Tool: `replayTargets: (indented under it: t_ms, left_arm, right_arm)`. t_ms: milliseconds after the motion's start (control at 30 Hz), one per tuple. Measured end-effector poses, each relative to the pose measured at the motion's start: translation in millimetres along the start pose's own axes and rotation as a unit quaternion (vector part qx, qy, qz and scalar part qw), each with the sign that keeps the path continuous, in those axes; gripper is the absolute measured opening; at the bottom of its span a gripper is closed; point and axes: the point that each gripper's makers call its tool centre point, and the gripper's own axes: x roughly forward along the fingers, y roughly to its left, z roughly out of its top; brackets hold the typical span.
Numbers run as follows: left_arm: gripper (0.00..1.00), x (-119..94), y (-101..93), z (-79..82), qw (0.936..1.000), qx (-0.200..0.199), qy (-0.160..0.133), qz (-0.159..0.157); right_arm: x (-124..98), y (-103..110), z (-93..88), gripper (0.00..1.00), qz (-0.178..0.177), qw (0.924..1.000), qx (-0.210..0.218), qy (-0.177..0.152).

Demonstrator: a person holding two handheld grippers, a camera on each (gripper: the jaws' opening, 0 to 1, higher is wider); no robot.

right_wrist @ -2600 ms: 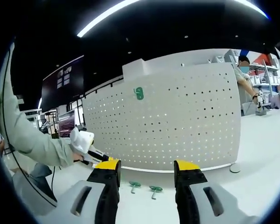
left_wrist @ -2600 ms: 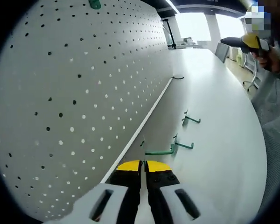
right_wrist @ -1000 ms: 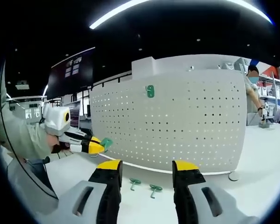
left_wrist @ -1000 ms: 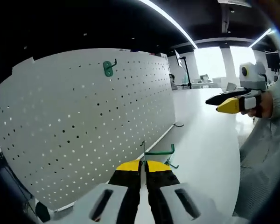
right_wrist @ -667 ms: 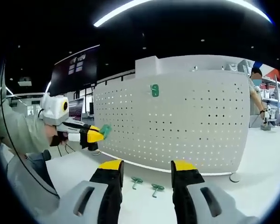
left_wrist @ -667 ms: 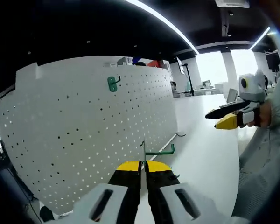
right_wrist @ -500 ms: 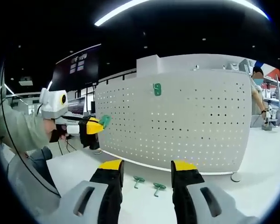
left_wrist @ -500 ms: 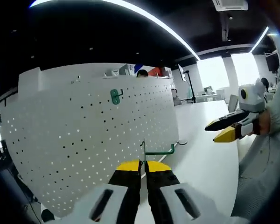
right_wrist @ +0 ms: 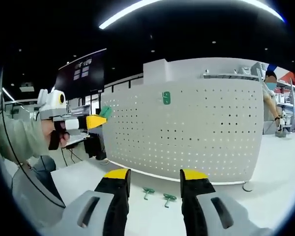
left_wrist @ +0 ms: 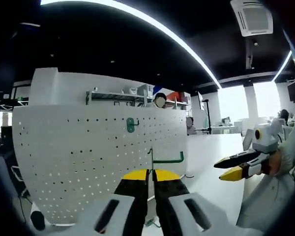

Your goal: Insert the hook assembly into the mounting plate slot until the hook locks in place.

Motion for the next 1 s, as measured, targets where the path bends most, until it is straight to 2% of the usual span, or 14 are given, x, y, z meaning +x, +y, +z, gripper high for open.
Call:
replayTargets:
  t_ms: [67, 333, 500, 667, 1000]
  left_arm:
    - [0.04, 0, -2.1, -0.5, 1.0, -0.007, -0.003, -0.001]
    - [0.04, 0, -16.2, -5.4, 0.9991, -0.038, -0.012, -0.011]
    - [0.04, 1, -25.8, -7.2, 0.9986, -0.045, -0.011, -0.025]
    - [0.04, 3, -34.4, -4.7, 0.9982, -0.047, -0.015, -0.035]
    - [0.04, 5, -45.8, 9.1, 0.9976, -0.04, -0.029, -0.05]
  right_arm:
    - [-1, 5, 8.0, 0.38, 0.003, 0.9998, 0.016, -0.009]
    - [0, 26, 52.1, 0.38, 0.03, 0.9979, 0.027, -0.05]
    - [3, 38, 73.7, 0.38, 0.05, 0.9959, 0.035, -0.067]
    - [8, 51, 83.3, 0.29, 0.079, 0.9939, 0.037, -0.068]
    - [17, 67, 89.1, 0.22, 0.109, 0.991, 0.042, -0.065]
